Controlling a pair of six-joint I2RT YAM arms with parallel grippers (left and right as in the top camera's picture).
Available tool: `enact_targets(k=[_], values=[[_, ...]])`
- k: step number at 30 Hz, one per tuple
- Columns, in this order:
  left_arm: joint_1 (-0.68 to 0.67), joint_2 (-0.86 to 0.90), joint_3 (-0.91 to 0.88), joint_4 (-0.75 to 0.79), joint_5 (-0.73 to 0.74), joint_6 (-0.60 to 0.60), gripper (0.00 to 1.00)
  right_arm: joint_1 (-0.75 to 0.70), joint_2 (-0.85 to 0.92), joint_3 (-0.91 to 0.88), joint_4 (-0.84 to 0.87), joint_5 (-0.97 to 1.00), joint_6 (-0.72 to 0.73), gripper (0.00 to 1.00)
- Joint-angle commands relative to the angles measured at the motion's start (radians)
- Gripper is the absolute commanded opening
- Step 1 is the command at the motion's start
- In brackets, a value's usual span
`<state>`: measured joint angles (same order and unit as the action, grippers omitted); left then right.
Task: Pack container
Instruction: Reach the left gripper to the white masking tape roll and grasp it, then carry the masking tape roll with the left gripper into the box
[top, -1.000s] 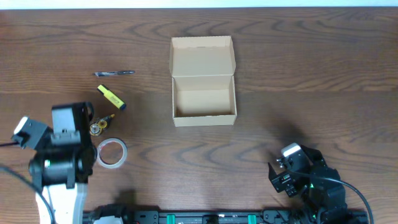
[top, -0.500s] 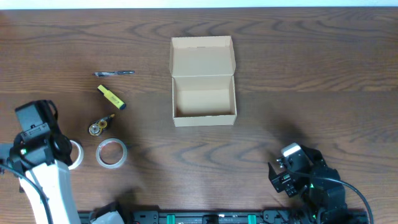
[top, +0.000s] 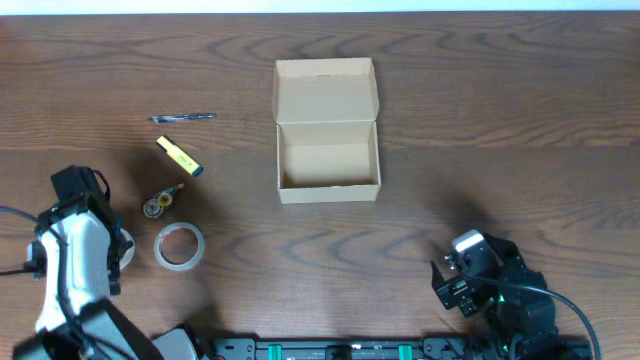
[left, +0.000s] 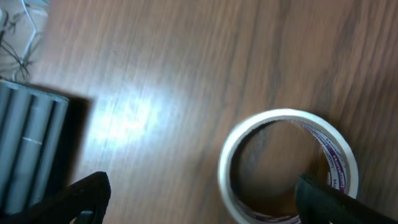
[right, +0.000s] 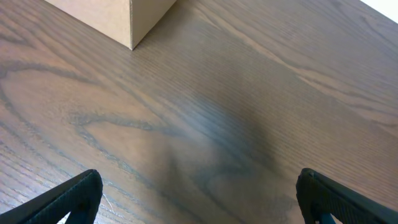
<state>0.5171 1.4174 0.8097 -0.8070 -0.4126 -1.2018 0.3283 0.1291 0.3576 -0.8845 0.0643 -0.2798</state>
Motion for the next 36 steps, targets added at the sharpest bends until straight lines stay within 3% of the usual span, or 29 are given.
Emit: enact_targets(k=[1,12,16,18,21,24,28,36], values=[[0.006,0.063,-0.003,0.037,0.045,-0.036,0.95,-0.009,-0.005,-0.002,0.001,0.007,0.002,0.99],[0.006,0.227,-0.003,0.188,0.123,-0.036,1.0,-0.009,-0.005,-0.002,0.001,0.007,0.002,0.99],[0.006,0.269,-0.003,0.235,0.143,-0.036,0.9,-0.009,-0.005,-0.002,0.001,0.007,0.002,0.99],[0.006,0.281,-0.003,0.246,0.145,-0.036,0.81,-0.009,-0.005,-0.002,0.001,0.007,0.002,0.99],[0.006,0.287,-0.003,0.251,0.151,-0.036,0.53,-0.009,-0.005,-0.002,0.001,0.007,0.002,0.99],[0.006,0.287,-0.003,0.255,0.16,-0.035,0.37,-0.009,-0.005,-0.002,0.002,0.007,0.002,0.99],[0.006,0.286,-0.003,0.256,0.173,-0.032,0.06,-0.009,-0.005,-0.002,0.001,0.007,0.002,0.99],[0.006,0.184,-0.003,0.255,0.193,0.057,0.05,-0.009,-0.005,-0.002,0.001,0.007,0.002,0.99]])
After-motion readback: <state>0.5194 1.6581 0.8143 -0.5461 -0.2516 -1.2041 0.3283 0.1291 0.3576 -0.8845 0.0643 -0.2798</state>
